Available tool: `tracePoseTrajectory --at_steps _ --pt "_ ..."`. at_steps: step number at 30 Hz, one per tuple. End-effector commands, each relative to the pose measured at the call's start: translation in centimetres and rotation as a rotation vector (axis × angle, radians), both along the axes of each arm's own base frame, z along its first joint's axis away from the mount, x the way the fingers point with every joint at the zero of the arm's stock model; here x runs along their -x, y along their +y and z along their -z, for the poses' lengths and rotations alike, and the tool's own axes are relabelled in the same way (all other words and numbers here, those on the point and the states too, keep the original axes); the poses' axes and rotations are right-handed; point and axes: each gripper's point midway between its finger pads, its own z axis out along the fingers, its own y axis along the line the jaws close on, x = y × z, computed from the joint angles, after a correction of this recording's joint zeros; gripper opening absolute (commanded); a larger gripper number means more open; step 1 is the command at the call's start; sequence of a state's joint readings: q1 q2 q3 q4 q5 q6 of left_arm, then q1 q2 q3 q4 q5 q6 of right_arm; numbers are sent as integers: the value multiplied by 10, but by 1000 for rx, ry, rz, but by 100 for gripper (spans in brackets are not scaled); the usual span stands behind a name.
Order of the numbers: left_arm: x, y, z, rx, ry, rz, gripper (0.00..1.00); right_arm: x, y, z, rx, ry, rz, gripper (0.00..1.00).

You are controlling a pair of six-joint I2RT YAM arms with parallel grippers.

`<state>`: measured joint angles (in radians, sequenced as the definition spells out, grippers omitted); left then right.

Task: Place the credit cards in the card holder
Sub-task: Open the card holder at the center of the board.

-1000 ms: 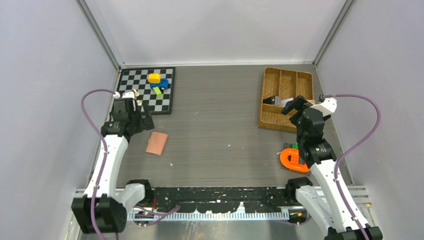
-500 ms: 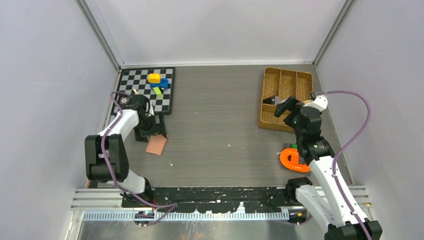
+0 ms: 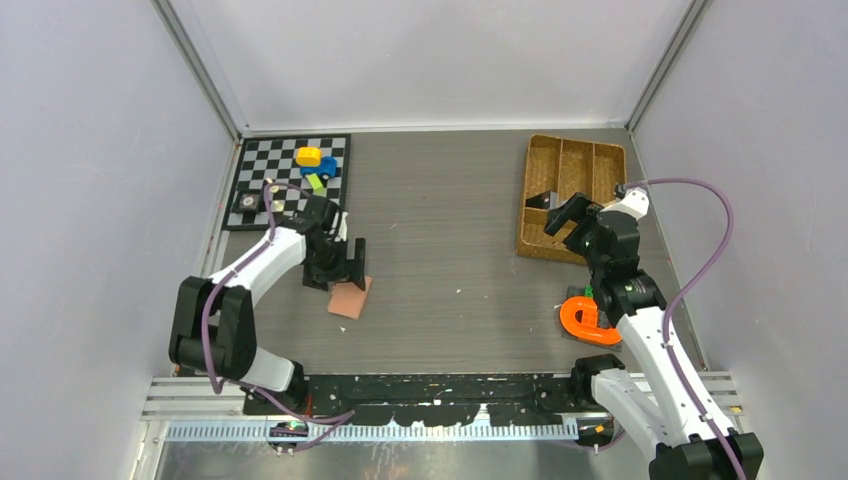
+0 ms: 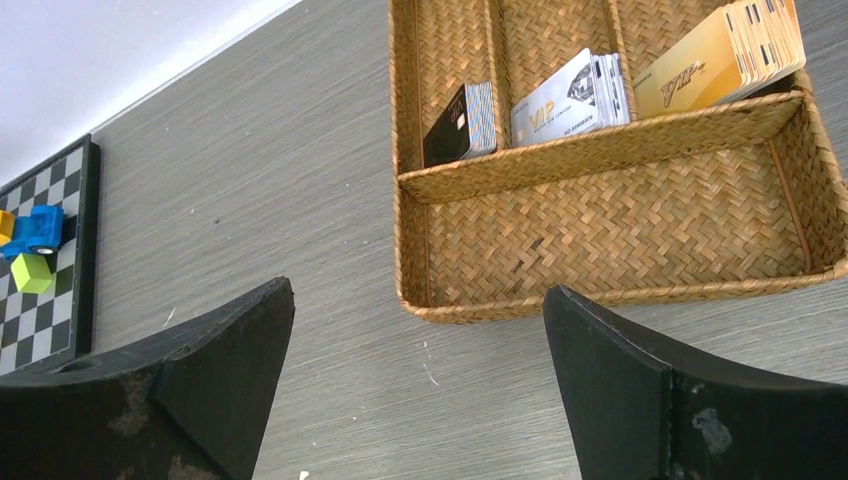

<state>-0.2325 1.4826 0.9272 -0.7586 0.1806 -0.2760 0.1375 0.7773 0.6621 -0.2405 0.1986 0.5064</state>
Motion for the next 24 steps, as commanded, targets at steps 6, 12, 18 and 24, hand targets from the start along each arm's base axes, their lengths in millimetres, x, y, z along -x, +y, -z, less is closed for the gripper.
tracePoseTrajectory --at_steps 6,12,18,24 --pt "11 15 -15 -219 -107 -78 100 -8 3 -18 6 -37 -21 100" --pt "21 7 -5 -247 -69 -56 100 -8 3 -16 11 -30 -21 100" --pt "31 -4 14 -221 8 -50 100 -9 4 -15 11 -26 -26 100" --pt "30 -12 26 -232 24 -28 100 -10 5 -14 9 -21 -30 100"
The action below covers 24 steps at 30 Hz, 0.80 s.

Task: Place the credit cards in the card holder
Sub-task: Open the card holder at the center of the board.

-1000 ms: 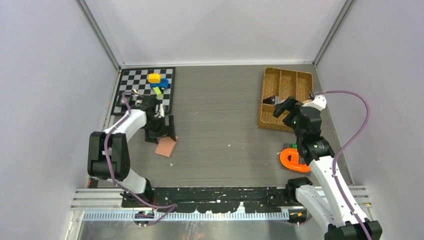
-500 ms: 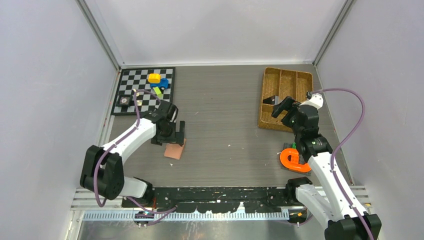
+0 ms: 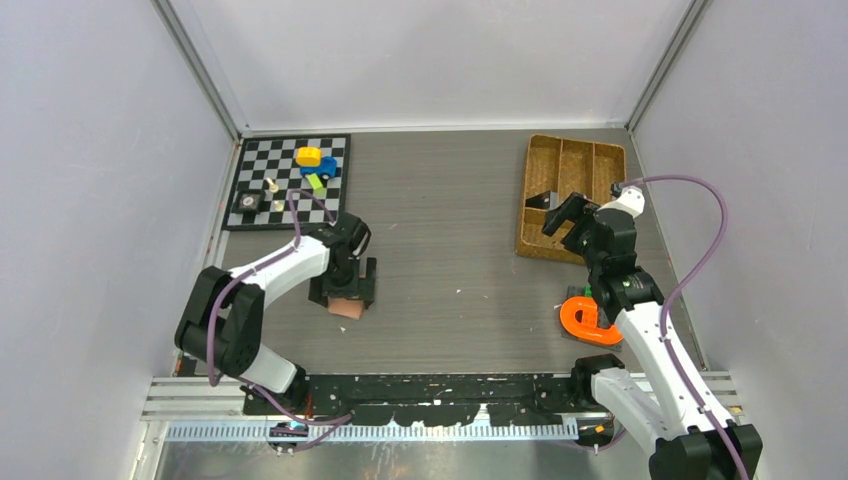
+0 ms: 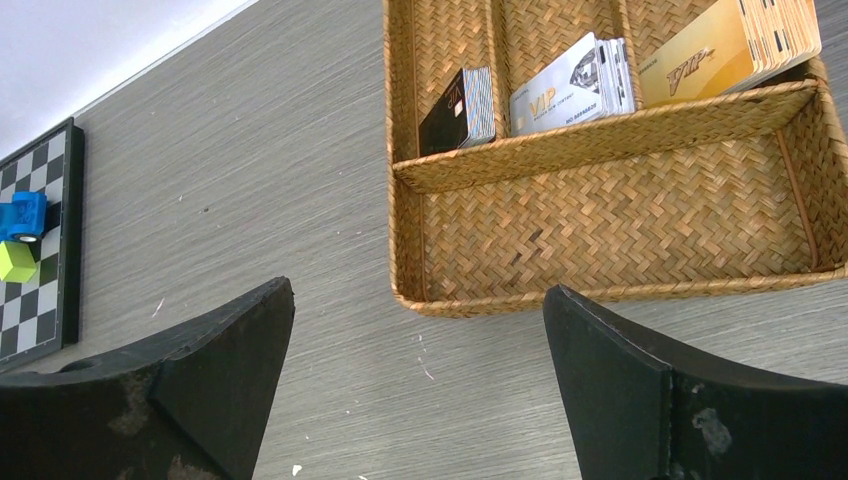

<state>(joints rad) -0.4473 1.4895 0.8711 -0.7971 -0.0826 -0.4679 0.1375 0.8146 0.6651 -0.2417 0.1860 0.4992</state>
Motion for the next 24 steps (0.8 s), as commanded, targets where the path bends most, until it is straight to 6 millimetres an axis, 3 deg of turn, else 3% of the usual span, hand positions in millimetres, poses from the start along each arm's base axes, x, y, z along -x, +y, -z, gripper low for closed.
tracePoseTrajectory --at_steps 1,3,9,14,19,24 --pt "-3 -7 6 -1 -5 5 100 -7 3 -24 2 -59 -18 100" --pt "-3 -6 8 -28 -6 20 98 -7 3 -24 0 -57 -19 100" --pt "-1 -8 16 -74 -14 65 62 -8 8 -23 -7 -49 -44 99" --pt "-6 -25 8 -35 -87 118 53 -8 29 -25 -44 -18 -155 99" --pt "-18 -81 -32 256 -288 182 52 -1 87 -32 -286 66 -370 99" --pt "-33 -136 -81 593 -423 155 49 12 161 -26 -450 159 -539 99"
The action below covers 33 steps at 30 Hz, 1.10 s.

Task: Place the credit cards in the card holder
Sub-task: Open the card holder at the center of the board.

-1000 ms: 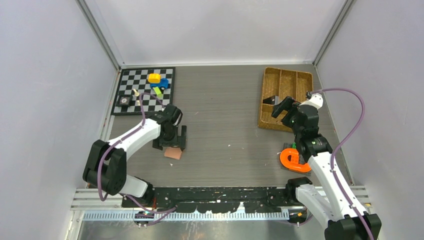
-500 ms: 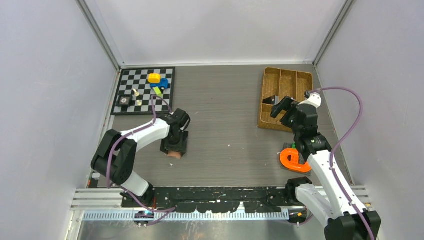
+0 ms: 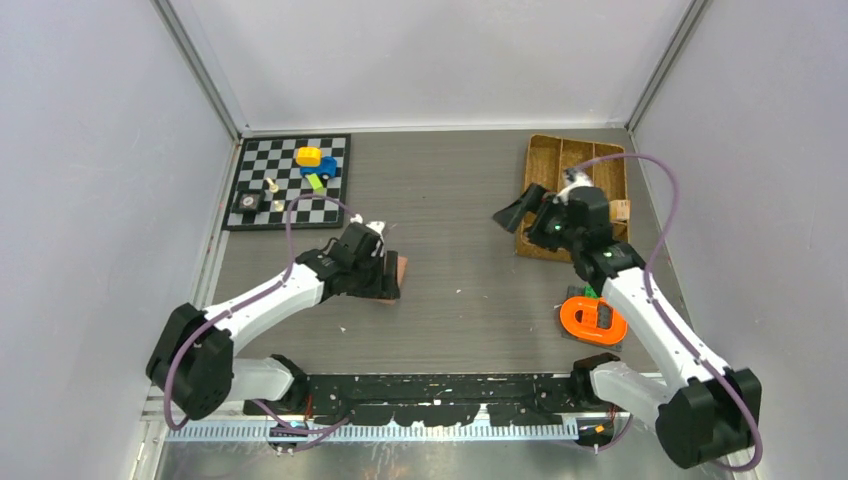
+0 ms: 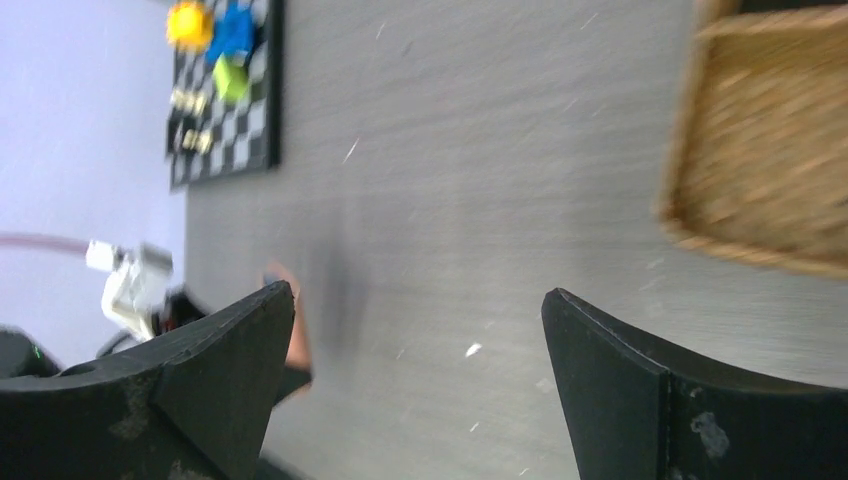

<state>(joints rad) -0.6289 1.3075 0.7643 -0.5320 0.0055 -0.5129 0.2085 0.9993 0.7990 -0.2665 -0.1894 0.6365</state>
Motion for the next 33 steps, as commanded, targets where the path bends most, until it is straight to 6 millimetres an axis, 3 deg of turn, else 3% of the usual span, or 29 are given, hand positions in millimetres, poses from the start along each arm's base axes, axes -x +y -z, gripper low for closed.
tracePoseTrajectory --at_steps 1,5,9,19,22,25,28,30,33 --pt "-31 -67 -62 392 -159 11 49 20 79 -18 -210 49 -199 99" --pt "-31 -93 -85 577 -176 22 49 35 129 -19 -300 80 -277 93" --pt "-26 -107 -100 686 -185 55 49 39 162 -20 -318 79 -307 86" --pt "-15 -107 -115 740 -197 85 48 44 203 1 -245 128 -400 64" --pt "-10 -107 -117 757 -193 97 48 44 204 9 -201 141 -396 55" --pt "-7 -105 -117 758 -196 94 50 42 203 13 -173 142 -394 36" --pt "-6 -101 -114 736 -192 88 63 39 197 16 -117 129 -379 11" --pt "-8 -93 -113 672 -195 69 79 32 178 22 15 118 -327 1" --pt "-15 -60 -104 487 -184 -17 95 24 131 38 294 132 -200 1"
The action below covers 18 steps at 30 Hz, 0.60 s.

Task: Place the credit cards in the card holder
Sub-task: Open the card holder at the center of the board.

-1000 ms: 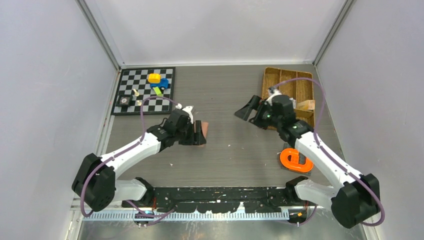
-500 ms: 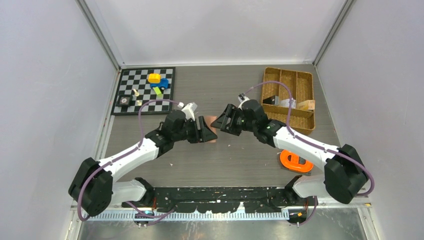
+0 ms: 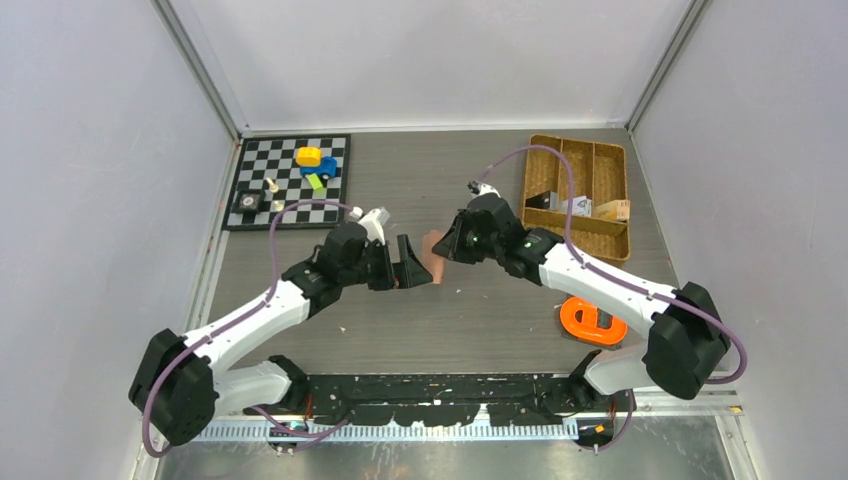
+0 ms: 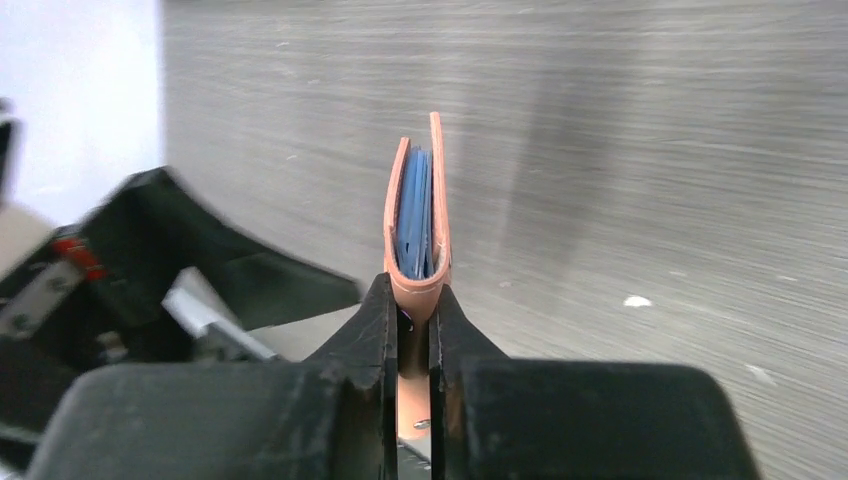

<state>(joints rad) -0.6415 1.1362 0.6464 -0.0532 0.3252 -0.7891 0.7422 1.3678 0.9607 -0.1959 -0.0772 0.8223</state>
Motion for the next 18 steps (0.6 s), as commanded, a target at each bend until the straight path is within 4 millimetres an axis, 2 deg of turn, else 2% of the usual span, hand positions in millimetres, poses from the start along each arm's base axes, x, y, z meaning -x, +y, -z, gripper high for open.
tracePoseTrajectory --at_steps 1,3,6,7,11,14,16,17,18 --pt "-12 38 -17 -171 -26 -83 98 -22 -60 0 381 -118 127 1" --pt "-14 60 -22 -225 5 -93 99 -25 -79 5 515 -116 149 0" --pt "-26 91 -45 -255 -19 -116 100 -27 -99 19 695 -72 149 0" --pt "-32 101 -53 -271 -35 -128 100 -27 -101 22 746 -59 144 1" --pt "-53 139 -68 -366 -106 -206 100 -24 -108 55 957 37 115 1" --pt "-64 151 -68 -417 -150 -259 100 -23 -100 70 1091 45 110 0" --pt "-70 155 -64 -434 -164 -279 100 -21 -83 80 1100 60 88 2" --pt "-70 157 -60 -443 -161 -281 100 -19 -70 85 1074 75 64 7" --pt "-71 158 -56 -454 -154 -284 100 -15 -56 90 1030 96 30 17"
